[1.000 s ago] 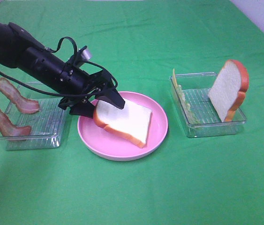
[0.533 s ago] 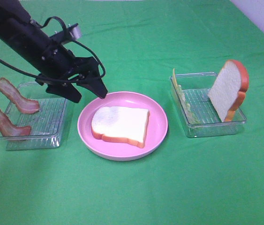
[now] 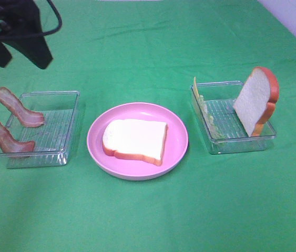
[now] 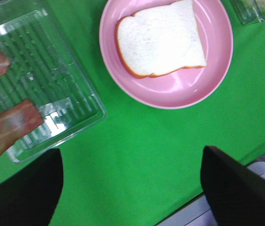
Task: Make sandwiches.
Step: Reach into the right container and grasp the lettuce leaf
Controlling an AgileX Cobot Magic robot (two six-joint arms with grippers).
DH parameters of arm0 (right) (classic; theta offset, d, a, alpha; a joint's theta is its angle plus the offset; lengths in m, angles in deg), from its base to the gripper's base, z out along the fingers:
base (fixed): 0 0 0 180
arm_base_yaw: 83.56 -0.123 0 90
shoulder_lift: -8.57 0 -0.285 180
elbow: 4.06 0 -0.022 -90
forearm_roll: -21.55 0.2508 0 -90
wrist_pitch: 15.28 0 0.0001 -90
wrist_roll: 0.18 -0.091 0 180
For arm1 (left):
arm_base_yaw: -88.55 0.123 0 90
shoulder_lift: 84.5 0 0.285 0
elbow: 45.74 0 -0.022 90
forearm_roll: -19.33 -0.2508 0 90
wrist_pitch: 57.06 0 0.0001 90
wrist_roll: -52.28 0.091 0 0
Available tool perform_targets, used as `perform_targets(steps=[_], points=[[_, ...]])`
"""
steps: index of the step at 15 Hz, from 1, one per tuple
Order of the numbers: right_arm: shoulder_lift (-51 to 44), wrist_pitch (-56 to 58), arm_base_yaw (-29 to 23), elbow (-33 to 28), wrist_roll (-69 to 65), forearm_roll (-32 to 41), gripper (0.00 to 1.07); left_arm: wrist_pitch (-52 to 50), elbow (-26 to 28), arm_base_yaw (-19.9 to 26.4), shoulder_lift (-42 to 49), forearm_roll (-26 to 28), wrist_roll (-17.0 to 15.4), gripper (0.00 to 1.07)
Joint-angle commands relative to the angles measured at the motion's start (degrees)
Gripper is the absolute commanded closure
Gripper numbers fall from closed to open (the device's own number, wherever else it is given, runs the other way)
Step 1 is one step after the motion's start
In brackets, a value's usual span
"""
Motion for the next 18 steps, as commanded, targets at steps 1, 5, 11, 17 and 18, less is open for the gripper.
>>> perform_targets(steps=[1,5,11,17,18], points=[[-0.74,-0.4,0.34,-0.29,0.46,0.11,0.27,5.9,-1.09,-0.29,11.86,-6.25,-6.3,0.3],[-0.74,-0.4,0.34,-0.29,0.46,0.11,0.27,5.9,-8.31,-0.29,24.81,-7.16,-6.19,0.3],[-0.74,-0.4,0.34,-0.29,0.46,0.11,0.27,5.84,-27.33,-0.29,46.98,-13.92,-6.07,0.3],[-0.74,-0.4,0.34,-0.29,0.46,0.11,0.27,2.41,-42.8,-0.29,69.04,-15.13,-5.67,0.3],[-0.74,-0.4,0.34,-0.29,0.46,0.11,0.27,1.2,-45.32,-0.29,71.39,-15.13,-5.27,0.3]])
